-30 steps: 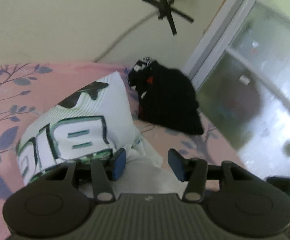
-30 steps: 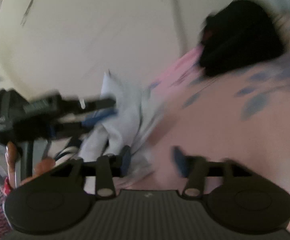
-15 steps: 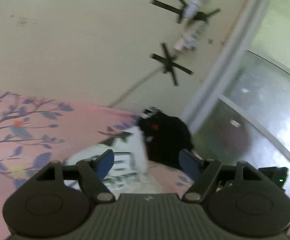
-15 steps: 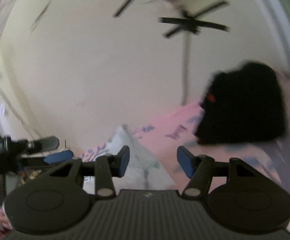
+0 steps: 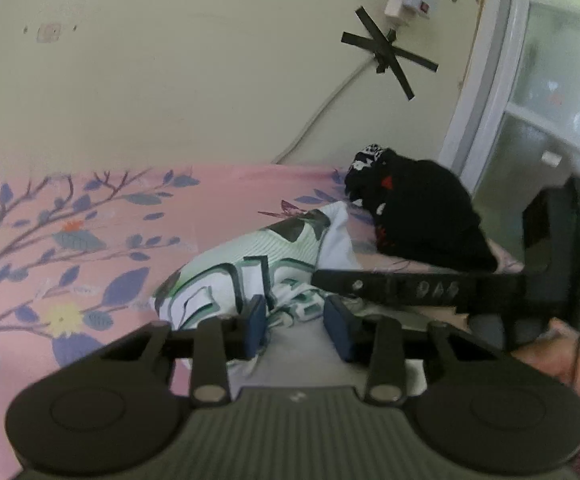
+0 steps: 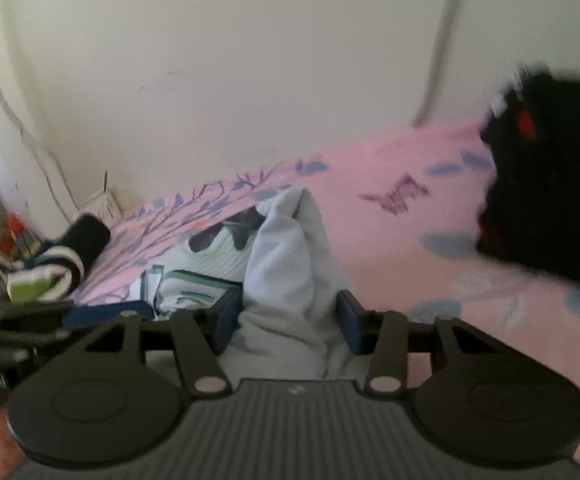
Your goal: Fold small clothes
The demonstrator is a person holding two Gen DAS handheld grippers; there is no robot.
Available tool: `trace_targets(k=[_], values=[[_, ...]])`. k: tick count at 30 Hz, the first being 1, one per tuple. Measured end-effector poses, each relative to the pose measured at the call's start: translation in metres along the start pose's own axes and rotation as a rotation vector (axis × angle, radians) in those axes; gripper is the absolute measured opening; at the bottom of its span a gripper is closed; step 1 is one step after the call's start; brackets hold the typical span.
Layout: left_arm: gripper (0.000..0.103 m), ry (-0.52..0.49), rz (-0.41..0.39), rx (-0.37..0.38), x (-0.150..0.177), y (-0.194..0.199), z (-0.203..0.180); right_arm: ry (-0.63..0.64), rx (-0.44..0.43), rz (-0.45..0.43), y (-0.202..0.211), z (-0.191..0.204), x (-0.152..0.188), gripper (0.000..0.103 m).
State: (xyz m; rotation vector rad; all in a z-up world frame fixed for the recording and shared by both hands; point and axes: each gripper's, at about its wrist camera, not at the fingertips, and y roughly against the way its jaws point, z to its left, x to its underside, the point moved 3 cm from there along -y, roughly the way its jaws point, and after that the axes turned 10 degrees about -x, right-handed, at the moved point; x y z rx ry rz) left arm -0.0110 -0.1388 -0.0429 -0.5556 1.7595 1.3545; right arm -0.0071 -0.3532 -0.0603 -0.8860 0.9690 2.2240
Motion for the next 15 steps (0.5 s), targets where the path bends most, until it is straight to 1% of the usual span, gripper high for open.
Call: trace_targets(k=[3, 4, 9, 10, 12, 13, 14, 15], values=[[0.035, -0.038, -0.013, -0.045, -0.001, -0.003, -0.009, 0.034, 0.036, -0.006, -0.001, 0.004, 0.001, 0.036], [0.035, -0.041, -0.017, -0.049, 0.000, -0.003, -0.009, 0.035, 0.040, -0.007, -0.002, 0.005, 0.002, 0.036], [0.035, -0.030, -0.031, -0.058, 0.002, 0.001, -0.010, 0.008, 0.023, -0.018, 0.002, 0.003, 0.002, 0.037], [0.035, -0.033, -0.030, -0.062, 0.002, 0.001, -0.011, 0.004, 0.019, -0.024, 0.003, 0.003, 0.001, 0.040], [0.035, -0.038, -0.025, -0.069, 0.002, 0.004, -0.011, -0.019, 0.006, -0.050, 0.013, 0.001, 0.003, 0.049], [0.035, -0.036, -0.022, -0.073, 0.002, 0.007, -0.011, -0.032, 0.001, -0.071, 0.021, -0.001, 0.006, 0.061], [0.037, -0.037, -0.020, -0.077, 0.002, 0.009, -0.012, -0.043, 0.004, -0.092, 0.029, -0.002, 0.009, 0.075], [0.040, -0.040, -0.021, -0.080, 0.002, 0.013, -0.012, -0.054, -0.002, -0.116, 0.039, -0.002, 0.012, 0.080]])
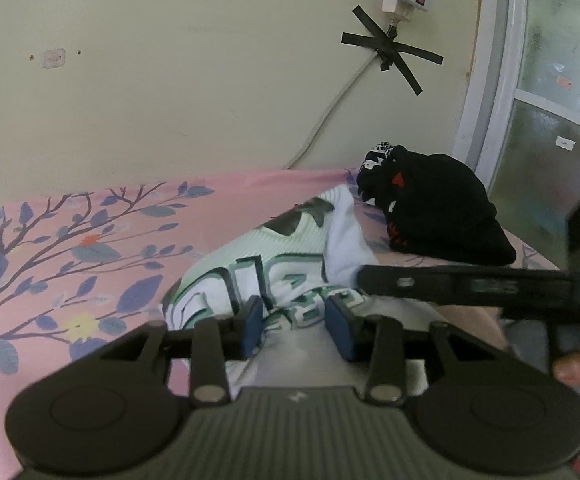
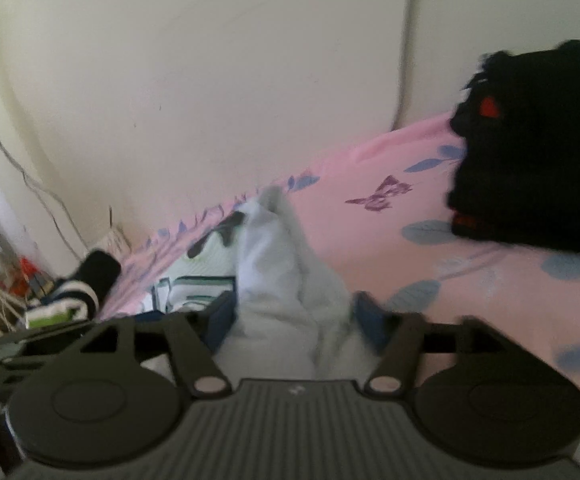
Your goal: Fold small clothes
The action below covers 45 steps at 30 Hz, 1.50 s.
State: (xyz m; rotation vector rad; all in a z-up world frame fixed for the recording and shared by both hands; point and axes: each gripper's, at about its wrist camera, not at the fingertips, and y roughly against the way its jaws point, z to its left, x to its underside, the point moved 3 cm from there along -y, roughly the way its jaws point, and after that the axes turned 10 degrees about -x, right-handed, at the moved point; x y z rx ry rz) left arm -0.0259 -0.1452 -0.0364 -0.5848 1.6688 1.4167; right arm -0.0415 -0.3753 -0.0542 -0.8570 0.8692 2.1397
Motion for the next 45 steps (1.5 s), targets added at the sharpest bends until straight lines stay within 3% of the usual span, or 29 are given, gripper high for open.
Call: trace_targets(k=[4, 6, 7, 15, 19, 22, 32, 39, 40, 41, 45], values=[[0.053, 0.005, 0.000, -0.018, 0.001, 0.014, 0.002, -0.025, -0.007, -0.042, 0.036, 0.000, 0.012, 0.078], [0.073, 0.009, -0.004, -0.041, 0.002, 0.022, 0.003, -0.019, 0.000, -0.055, 0.051, 0.004, 0.017, 0.076], [0.077, 0.009, -0.007, -0.051, 0.003, 0.025, 0.004, -0.012, 0.002, -0.059, 0.056, 0.006, 0.018, 0.074], [0.082, -0.006, 0.011, -0.084, 0.010, 0.028, 0.005, 0.082, -0.038, -0.018, 0.062, 0.032, 0.024, 0.069], [0.085, -0.018, 0.025, -0.087, 0.013, 0.023, 0.004, 0.124, 0.079, 0.079, 0.042, 0.026, 0.037, 0.062], [0.089, -0.022, 0.027, -0.097, 0.015, 0.019, 0.005, 0.120, 0.096, 0.084, 0.041, 0.021, 0.038, 0.056], [0.102, -0.014, 0.038, -0.099, 0.018, 0.006, 0.011, 0.151, 0.130, 0.080, 0.041, 0.025, 0.040, 0.056], [0.103, -0.026, 0.036, -0.086, 0.019, -0.003, 0.012, 0.103, 0.111, 0.053, 0.046, 0.022, 0.040, 0.052], [0.103, -0.025, 0.037, -0.084, 0.019, -0.004, 0.012, 0.107, 0.096, 0.059, 0.046, 0.023, 0.041, 0.040], [0.103, -0.025, 0.039, -0.082, 0.019, -0.004, 0.012, 0.110, 0.073, 0.067, 0.045, 0.025, 0.042, 0.014], [0.103, -0.024, 0.057, -0.079, 0.017, -0.003, 0.013, 0.157, 0.080, 0.036, 0.051, 0.034, 0.043, 0.005]])
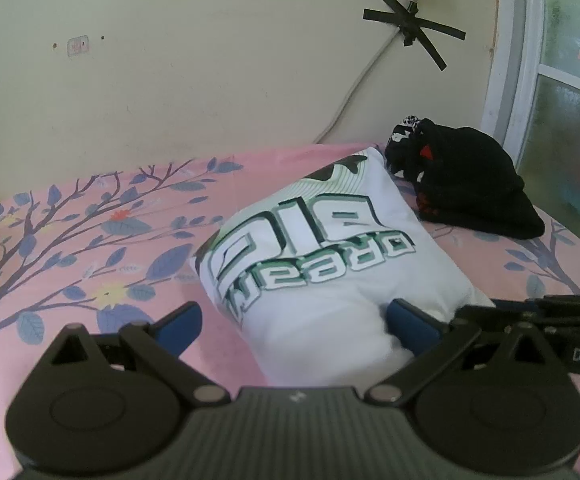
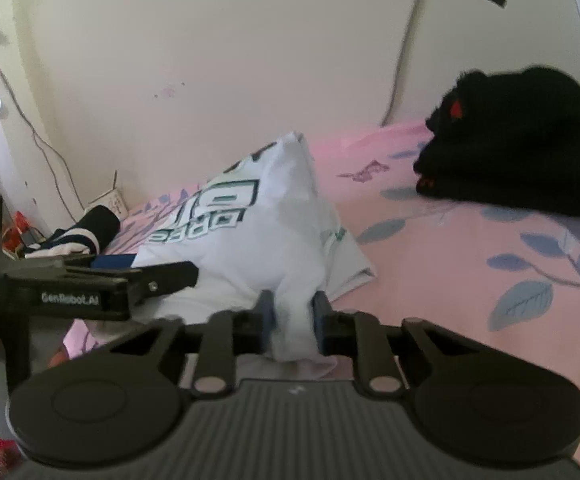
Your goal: Fold small clothes
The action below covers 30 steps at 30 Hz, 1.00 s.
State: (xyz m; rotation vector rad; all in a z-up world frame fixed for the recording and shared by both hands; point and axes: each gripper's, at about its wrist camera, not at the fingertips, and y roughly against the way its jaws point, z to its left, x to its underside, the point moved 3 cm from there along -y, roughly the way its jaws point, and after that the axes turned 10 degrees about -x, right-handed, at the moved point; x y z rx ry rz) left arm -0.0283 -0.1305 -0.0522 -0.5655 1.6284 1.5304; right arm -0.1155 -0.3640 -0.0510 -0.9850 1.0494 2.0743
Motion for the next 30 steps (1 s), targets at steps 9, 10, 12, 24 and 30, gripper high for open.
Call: trace_targets(k=[9, 10, 12, 24, 30], values=[[0.103, 0.001, 0.003, 0.073, -0.005, 0.009, -0.007, -0.001, 0.118, -0.056, 0.011, -0.013, -0.005, 0.000], [0.103, 0.016, 0.010, 0.090, -0.004, 0.009, -0.006, -0.023, 0.118, -0.050, 0.010, -0.017, -0.006, 0.000], [0.102, 0.038, 0.036, 0.112, -0.002, 0.005, -0.002, -0.042, 0.122, -0.029, 0.006, -0.022, -0.007, 0.000], [0.103, 0.244, 0.133, 0.286, 0.000, -0.011, 0.031, -0.286, -0.092, -0.050, 0.019, -0.066, -0.037, 0.069], [0.103, 0.470, 0.213, 0.410, 0.001, -0.040, 0.054, -0.278, -0.190, 0.071, -0.026, -0.085, -0.060, 0.073]])
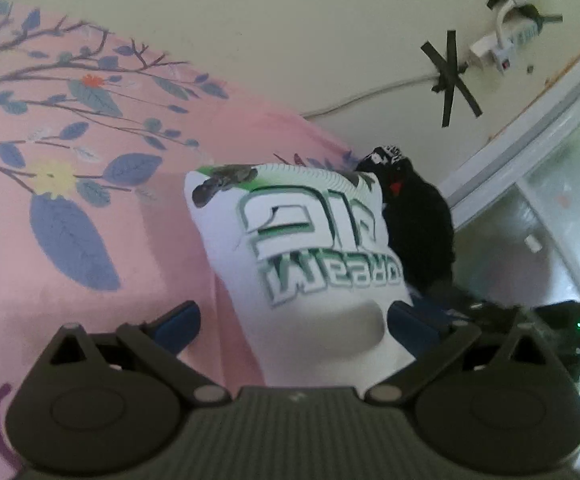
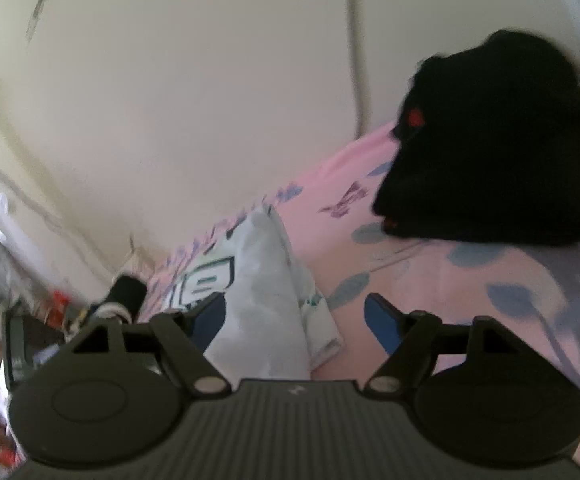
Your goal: Fold small clothes
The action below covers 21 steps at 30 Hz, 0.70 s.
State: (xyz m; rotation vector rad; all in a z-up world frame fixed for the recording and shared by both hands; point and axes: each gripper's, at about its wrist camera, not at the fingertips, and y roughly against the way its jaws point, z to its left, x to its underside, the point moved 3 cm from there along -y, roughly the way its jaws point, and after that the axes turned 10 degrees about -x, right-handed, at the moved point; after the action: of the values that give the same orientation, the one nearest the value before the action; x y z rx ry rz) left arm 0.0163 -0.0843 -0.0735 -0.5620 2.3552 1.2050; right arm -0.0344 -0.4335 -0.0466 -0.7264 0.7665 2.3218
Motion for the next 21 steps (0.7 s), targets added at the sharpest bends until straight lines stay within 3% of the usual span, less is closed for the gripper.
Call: trace_targets(k=[4, 6, 7, 12, 13, 14, 15, 18, 21], values=[[0.103, 0.010, 0.005, 0.045, -0.001, -0.008, -0.001, -0.011, -0.113, 0.103, -0.032, -0.007, -0.002, 0.074], [0.103, -0.005, -0.007, 0.053, 0.000, -0.011, -0.004, 0.018, -0.122, 0.148, -0.045, 0.002, -0.003, 0.074], [0.103, -0.016, -0.015, 0.056, 0.000, -0.013, -0.006, 0.026, -0.137, 0.162, -0.050, 0.006, -0.003, 0.083], [0.100, -0.079, -0.055, 0.026, 0.005, -0.014, -0.018, 0.070, -0.116, 0.165, -0.059, 0.017, 0.004, 0.080], [0.094, -0.090, -0.064, 0.013, 0.007, -0.013, -0.019, 0.054, -0.120, 0.155, -0.058, 0.017, 0.006, 0.075], [0.076, -0.104, -0.067, -0.010, 0.008, -0.012, -0.019, 0.027, -0.134, 0.149, -0.056, 0.017, 0.008, 0.069], [0.067, -0.099, -0.047, 0.011, 0.009, -0.010, -0.017, 0.000, -0.147, 0.143, -0.054, 0.018, 0.013, 0.066], [0.059, -0.045, -0.016, 0.070, 0.010, 0.004, -0.005, -0.054, -0.192, 0.116, -0.044, 0.027, 0.022, 0.056], [0.056, -0.028, -0.046, 0.080, 0.012, 0.034, 0.007, -0.073, -0.245, 0.128, -0.048, 0.050, 0.031, 0.052]])
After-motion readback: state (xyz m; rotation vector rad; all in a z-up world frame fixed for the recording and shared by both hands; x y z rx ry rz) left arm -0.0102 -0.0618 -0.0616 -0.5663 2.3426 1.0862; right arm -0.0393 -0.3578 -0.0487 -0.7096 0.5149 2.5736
